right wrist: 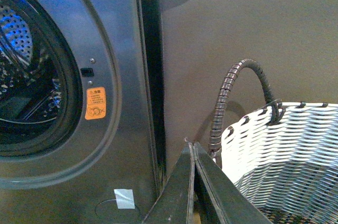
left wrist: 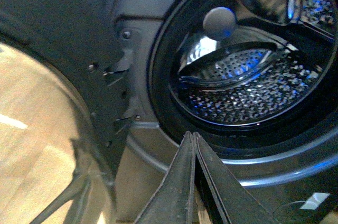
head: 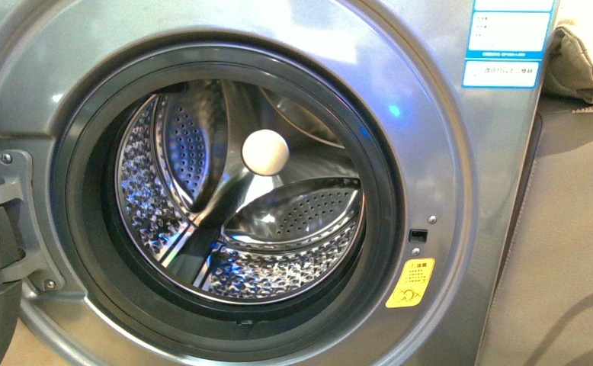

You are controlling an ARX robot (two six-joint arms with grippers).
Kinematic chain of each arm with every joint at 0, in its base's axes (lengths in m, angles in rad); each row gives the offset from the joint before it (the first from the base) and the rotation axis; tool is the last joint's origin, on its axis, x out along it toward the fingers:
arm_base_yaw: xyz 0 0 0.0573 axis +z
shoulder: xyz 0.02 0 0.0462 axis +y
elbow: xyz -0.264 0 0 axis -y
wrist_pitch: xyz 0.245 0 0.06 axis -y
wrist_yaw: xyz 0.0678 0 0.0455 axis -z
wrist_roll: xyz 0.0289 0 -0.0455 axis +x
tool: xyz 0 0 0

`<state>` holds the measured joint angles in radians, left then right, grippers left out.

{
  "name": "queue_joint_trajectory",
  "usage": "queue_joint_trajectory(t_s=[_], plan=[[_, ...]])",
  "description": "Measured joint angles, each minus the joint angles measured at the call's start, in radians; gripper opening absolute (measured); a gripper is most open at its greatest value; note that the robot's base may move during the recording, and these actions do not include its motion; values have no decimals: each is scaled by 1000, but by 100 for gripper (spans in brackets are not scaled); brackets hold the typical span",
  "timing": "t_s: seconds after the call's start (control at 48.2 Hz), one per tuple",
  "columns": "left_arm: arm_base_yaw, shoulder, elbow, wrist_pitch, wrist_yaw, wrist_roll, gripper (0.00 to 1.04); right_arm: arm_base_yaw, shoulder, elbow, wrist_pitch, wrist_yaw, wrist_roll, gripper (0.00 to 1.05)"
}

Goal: Collect clothes from washing machine

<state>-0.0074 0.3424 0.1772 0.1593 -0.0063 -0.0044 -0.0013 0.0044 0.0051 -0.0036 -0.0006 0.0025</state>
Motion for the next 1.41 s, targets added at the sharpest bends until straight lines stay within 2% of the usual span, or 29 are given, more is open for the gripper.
queue_joint_trajectory(t_s=[0.601,0.684,0.746,1.41], plan=[[6,-151,-119,-24,6,0,4,0,0,0,0,0,0,2],[6,-242,-124,-135,6,0,4,0,0,0,0,0,0,2],[6,-286,-134,-161,7,1,4,0,0,0,0,0,0,2],[6,-338,-168,-161,6,1,4,0,0,0,0,0,0,2]])
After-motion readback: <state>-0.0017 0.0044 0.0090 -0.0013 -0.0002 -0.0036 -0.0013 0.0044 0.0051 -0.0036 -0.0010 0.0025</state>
